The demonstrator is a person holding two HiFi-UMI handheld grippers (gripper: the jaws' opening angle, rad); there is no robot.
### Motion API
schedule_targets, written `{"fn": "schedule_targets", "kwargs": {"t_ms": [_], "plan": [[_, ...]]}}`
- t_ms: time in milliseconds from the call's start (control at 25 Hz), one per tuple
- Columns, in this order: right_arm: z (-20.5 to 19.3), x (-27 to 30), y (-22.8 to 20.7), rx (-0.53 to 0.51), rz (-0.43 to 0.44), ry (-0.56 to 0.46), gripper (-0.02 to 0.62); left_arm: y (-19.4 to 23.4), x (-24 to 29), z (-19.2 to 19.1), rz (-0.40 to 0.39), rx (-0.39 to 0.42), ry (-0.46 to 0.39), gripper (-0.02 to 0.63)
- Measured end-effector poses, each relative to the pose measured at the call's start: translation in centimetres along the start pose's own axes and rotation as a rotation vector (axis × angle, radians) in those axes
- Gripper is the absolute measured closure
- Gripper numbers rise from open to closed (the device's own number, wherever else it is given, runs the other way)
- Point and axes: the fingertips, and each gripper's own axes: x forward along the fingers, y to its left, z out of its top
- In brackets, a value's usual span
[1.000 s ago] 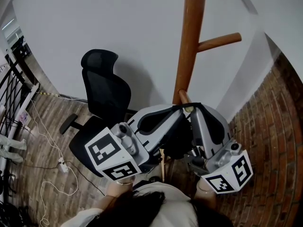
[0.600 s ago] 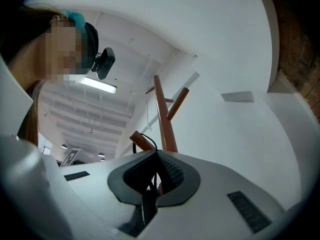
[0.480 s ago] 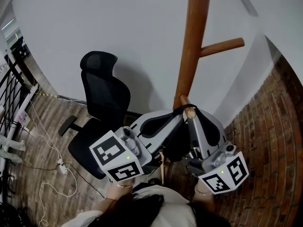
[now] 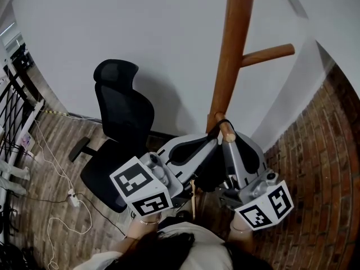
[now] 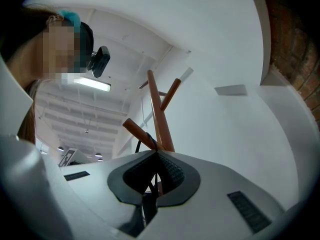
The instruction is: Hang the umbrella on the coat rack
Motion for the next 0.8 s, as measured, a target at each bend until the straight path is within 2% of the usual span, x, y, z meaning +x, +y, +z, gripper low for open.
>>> {"fn": "schedule_targets", "kwargs": {"t_ms": [440,800], "plan": [[-0.5,0.0,-0.1,-0.007,-0.022,0.000,0.560,0.4,-0.1,-1.3,-0.005,-0.030,0.016,0.595],[-0.6,-0.3,0.4,-0.004,-0.008,-0.018,0.558,0.0,-0.3,-2.0,-0.014,-0.028,0.018,0.595]]}}
